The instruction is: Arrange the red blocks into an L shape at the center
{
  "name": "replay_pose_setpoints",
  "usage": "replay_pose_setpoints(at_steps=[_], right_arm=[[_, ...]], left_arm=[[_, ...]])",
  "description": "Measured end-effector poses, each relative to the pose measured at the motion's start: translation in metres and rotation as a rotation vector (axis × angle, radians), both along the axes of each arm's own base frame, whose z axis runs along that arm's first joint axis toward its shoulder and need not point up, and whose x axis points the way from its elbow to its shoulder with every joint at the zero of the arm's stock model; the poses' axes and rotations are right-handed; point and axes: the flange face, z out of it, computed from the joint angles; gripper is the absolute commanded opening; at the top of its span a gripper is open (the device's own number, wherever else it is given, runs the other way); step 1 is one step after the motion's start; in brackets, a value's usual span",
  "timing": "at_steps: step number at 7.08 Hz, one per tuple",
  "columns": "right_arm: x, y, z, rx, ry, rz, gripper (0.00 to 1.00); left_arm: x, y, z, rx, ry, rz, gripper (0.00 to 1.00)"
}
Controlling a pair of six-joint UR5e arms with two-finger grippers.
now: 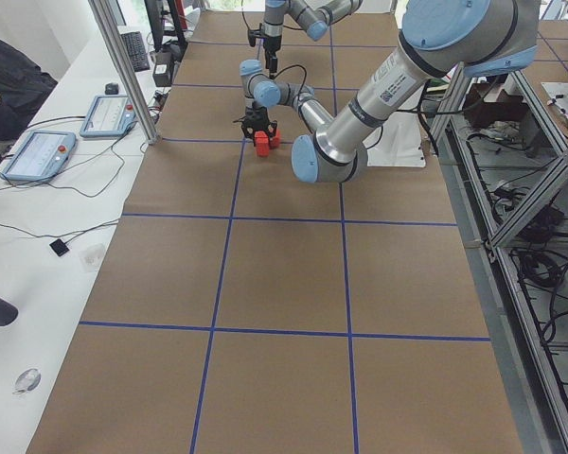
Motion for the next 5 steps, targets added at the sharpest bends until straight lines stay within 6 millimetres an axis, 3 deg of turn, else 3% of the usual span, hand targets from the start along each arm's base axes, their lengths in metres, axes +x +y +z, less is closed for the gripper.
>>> replay_pose_setpoints(at_steps=[5], right_arm=[[0.0001,0.0007,-0.0014,-0.001,-0.004,-0.003,0.99]], left_arm=[[-0.0036,-0.0026,-0.0044,0.004,-0.003,-0.005,0.99]])
